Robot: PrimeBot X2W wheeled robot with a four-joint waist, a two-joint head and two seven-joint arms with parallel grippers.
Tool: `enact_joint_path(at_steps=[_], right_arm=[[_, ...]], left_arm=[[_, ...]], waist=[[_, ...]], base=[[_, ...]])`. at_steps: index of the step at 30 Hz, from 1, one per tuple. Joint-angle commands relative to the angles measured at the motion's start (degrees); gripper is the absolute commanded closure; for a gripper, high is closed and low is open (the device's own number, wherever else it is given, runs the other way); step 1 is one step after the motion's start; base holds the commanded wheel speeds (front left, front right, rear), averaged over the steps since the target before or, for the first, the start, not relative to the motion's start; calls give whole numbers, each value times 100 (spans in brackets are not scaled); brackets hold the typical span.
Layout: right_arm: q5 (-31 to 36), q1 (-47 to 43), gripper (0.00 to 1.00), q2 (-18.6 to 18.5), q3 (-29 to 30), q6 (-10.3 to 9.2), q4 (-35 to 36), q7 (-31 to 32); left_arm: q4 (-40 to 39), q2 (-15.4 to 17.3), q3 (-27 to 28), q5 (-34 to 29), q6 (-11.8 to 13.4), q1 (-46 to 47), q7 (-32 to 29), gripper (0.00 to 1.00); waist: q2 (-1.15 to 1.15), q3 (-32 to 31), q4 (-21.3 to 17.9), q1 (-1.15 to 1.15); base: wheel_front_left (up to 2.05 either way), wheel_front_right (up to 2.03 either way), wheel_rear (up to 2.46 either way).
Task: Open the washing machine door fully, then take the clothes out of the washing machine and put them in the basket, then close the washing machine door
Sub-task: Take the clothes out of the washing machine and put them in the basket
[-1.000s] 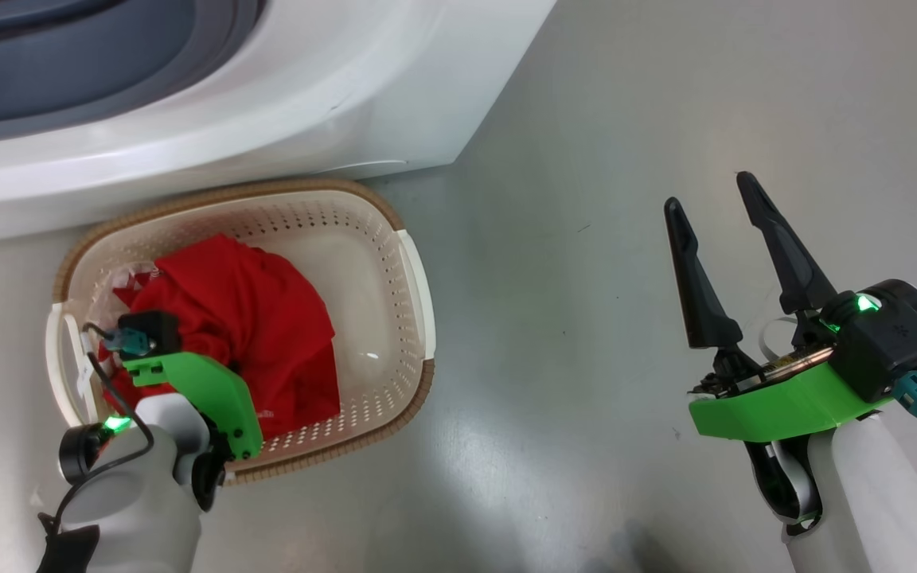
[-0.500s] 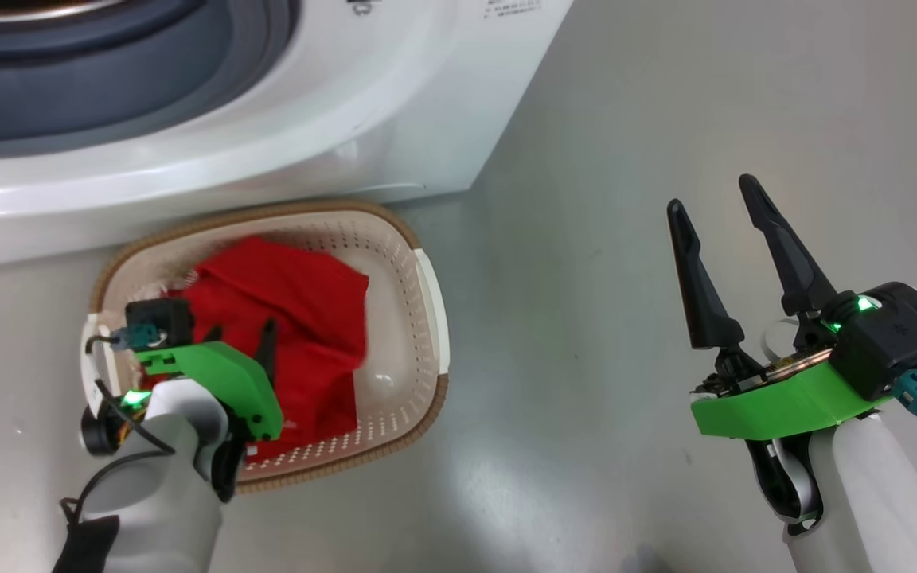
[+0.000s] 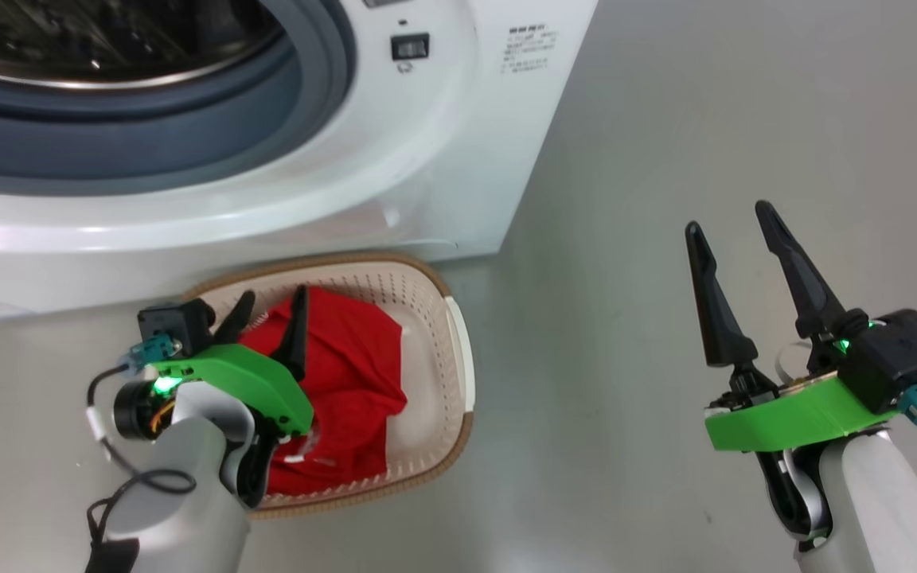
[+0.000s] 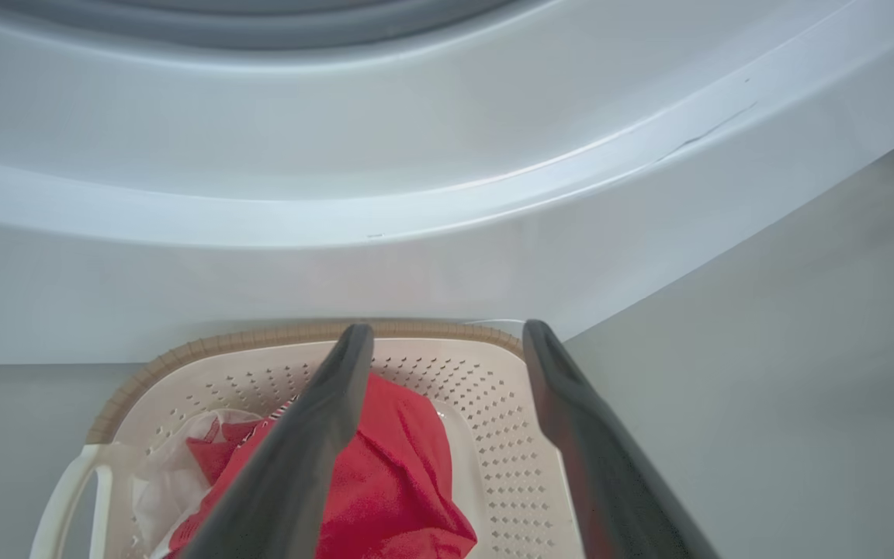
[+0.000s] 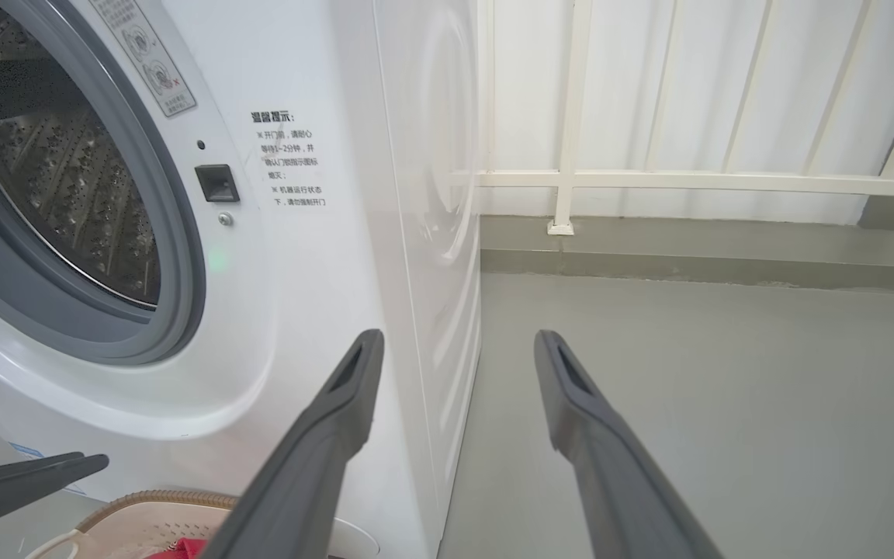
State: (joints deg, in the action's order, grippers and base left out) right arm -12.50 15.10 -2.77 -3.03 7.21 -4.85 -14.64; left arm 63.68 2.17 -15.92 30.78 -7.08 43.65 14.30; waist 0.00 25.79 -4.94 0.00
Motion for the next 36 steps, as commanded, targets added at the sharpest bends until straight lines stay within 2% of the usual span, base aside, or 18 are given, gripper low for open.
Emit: enact_joint_path(at_steps=[1,6,16,20,28,36], right_arm=[[91,-128,0,-10,-83,28,108,-36],[136,-242,0,-10,-22,28,73,-36],[170,-479,0,-10,79,28,-7,-36],[139,-591,0,-10,59,28,-22,-36],[185,-692,0,-10,69,28,-29,-36],[206,-843,0,-10,213,28,-18,-36]], left_arm=[[-410,148,215,-25,2,-244,66,0],[-1552,185,528,-285,66,-832,68,0],[-3021,141,980,-479,13,-1816,69,0],[-3820,182,1127,-755,-4,-2267,69,0],[-4647,153,1377,-1073,139,-2733,70,0],[-5337,124,1582,-1308,388,-3199,70,0]], waist=[[0,-300,143,0],[0,-576,201,0],[0,-1119,244,0],[0,-1348,235,0],[0,-1583,263,0],[0,-1792,241,0]], base=[[0,0,0],[0,0,0],[0,0,0],[0,0,0],[0,0,0],[0,0,0]])
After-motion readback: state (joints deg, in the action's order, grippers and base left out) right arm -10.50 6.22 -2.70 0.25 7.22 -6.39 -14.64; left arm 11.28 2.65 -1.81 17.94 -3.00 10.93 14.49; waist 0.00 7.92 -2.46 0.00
